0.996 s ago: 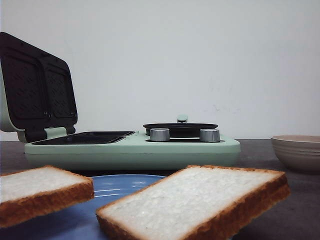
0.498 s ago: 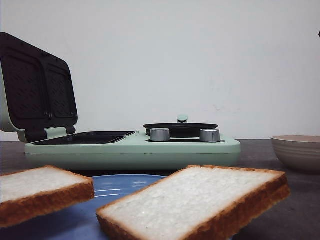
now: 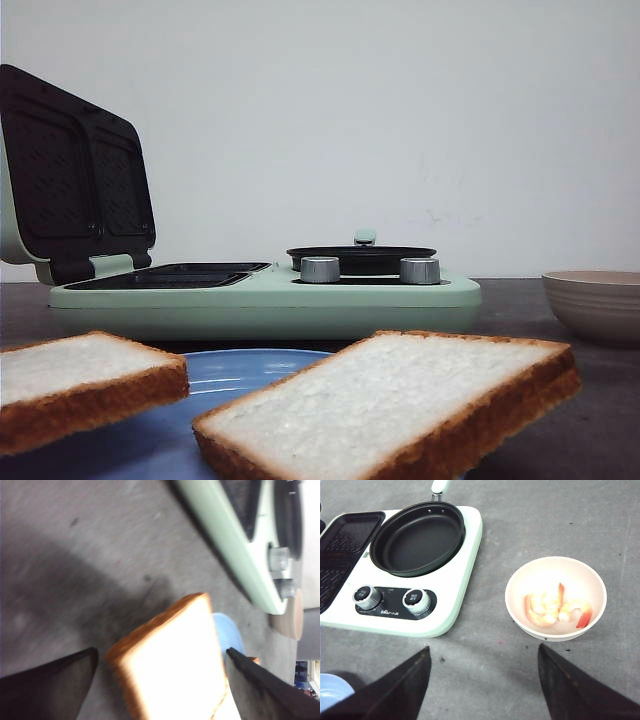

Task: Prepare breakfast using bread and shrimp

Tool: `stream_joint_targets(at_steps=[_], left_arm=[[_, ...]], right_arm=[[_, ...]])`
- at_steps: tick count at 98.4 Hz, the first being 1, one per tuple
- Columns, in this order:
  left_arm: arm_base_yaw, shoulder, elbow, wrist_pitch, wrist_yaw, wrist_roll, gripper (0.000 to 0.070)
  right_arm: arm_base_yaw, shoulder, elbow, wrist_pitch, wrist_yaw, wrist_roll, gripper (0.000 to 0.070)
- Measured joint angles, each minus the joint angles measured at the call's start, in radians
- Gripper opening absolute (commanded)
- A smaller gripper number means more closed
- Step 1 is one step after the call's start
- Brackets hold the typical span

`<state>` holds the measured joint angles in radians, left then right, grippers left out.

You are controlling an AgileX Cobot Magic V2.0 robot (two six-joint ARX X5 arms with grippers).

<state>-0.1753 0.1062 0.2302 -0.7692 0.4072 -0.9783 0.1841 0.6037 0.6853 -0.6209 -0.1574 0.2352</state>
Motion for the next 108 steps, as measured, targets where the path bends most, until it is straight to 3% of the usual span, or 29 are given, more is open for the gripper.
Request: stream_joint_targets(at_steps=[41,58,92,108], left_arm=[[0.000,-0.005,-0.035,0.009,0.050,-0.005,0.0474],[-0.003,0.002,-0.063,0.075,0.121,-0.009,0.0474],[-0.027,0.039,-0.071,0.113,0.145,-0.009,0.0474],[-0.037,0.069,-0.072,0.117,0.108,-0.006,0.0474]], right_arm=[[0.000,0.000,0.000,0.000,0.000,0.000,0.0421],[0.000,0.000,0.000,0.000,0.000,0.000,0.0421],[0.000,0.000,0.000,0.000,0.000,0.000,0.0421],[0.000,0.000,0.000,0.000,0.000,0.000,0.0421]])
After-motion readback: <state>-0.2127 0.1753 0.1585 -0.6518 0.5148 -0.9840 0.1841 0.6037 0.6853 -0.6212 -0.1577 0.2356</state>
